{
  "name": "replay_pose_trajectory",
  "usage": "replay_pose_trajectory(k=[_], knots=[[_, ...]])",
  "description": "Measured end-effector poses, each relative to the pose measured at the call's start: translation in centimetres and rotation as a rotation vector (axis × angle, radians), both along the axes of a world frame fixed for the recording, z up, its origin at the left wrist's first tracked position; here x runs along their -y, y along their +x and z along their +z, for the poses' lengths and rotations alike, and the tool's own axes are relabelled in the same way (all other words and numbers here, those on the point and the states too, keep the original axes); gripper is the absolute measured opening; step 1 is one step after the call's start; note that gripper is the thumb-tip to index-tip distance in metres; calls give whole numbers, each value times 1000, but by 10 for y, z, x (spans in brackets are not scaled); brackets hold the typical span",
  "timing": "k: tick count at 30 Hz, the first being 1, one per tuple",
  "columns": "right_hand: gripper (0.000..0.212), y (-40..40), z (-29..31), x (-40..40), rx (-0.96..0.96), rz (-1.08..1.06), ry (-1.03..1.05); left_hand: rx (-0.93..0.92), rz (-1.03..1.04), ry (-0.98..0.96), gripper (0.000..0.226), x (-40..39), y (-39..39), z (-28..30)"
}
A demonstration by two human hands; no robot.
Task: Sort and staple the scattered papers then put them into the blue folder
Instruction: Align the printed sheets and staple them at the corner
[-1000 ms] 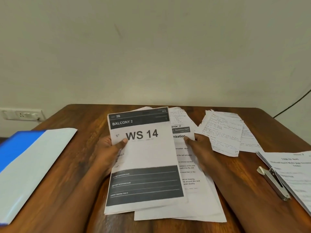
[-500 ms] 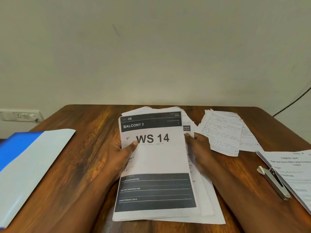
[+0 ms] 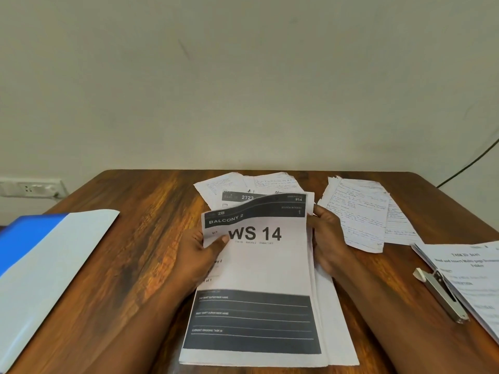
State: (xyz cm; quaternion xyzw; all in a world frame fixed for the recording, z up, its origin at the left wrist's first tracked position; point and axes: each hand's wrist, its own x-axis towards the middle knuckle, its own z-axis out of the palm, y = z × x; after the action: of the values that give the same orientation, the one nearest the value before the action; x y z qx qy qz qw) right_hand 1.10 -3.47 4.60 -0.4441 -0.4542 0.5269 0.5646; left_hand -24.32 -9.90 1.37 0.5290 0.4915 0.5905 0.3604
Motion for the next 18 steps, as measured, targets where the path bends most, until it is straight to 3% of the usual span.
replay_pose_trajectory(k=[10, 18], knots=[[17, 10, 11, -5, 66, -40, -15, -224, 44, 117, 40, 11, 13, 14], [33, 13, 16, 2, 41, 99, -9, -231, 73, 156, 62, 8, 11, 12]])
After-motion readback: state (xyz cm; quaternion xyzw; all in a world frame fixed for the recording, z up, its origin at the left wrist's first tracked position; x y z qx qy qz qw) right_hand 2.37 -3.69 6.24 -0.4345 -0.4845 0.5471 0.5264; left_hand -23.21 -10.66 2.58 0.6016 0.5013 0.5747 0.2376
